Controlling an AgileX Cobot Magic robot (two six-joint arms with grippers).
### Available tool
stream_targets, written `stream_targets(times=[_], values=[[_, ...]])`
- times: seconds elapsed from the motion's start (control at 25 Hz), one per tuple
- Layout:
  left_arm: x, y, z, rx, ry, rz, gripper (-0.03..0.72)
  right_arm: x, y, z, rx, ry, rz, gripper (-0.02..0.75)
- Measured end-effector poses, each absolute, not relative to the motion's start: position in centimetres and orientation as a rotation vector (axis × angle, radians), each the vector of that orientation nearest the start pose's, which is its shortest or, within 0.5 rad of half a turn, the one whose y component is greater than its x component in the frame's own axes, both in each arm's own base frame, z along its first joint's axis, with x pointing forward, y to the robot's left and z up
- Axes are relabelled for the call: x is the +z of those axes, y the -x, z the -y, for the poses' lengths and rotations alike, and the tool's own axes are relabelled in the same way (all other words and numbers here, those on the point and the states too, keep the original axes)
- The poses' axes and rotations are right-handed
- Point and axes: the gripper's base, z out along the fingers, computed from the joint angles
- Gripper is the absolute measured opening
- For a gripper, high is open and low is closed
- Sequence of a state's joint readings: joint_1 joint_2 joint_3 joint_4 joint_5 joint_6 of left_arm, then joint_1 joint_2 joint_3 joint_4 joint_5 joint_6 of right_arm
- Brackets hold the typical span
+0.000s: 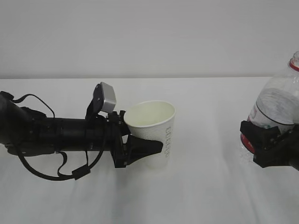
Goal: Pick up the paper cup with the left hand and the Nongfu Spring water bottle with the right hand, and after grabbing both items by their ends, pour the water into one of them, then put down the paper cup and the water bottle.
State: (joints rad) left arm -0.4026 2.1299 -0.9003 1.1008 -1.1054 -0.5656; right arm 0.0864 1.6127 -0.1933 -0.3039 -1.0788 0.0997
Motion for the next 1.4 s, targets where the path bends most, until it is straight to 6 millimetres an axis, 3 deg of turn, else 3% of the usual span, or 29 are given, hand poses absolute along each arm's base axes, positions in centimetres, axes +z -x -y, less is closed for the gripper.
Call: stream_targets(times=[0.52,1.12,1.4], values=[[9.6,-28.5,22.5,-1.070,-1.213,-1.624,0.545,13.9,-20.8,-4.3,0.301,0.311,-1.900,0.450],[9.6,-28.1,23.1,-1.082,-1.225,-1.616,0.543,16.8,-19.2,-3.7,0.207,0.336,-1.916,0.450],[9.8,-27.8,24.8,-1.057,-1.246,-1.617,0.542,17.4,-18.6,-3.4,0.168,0.332,-1.940,0.450]])
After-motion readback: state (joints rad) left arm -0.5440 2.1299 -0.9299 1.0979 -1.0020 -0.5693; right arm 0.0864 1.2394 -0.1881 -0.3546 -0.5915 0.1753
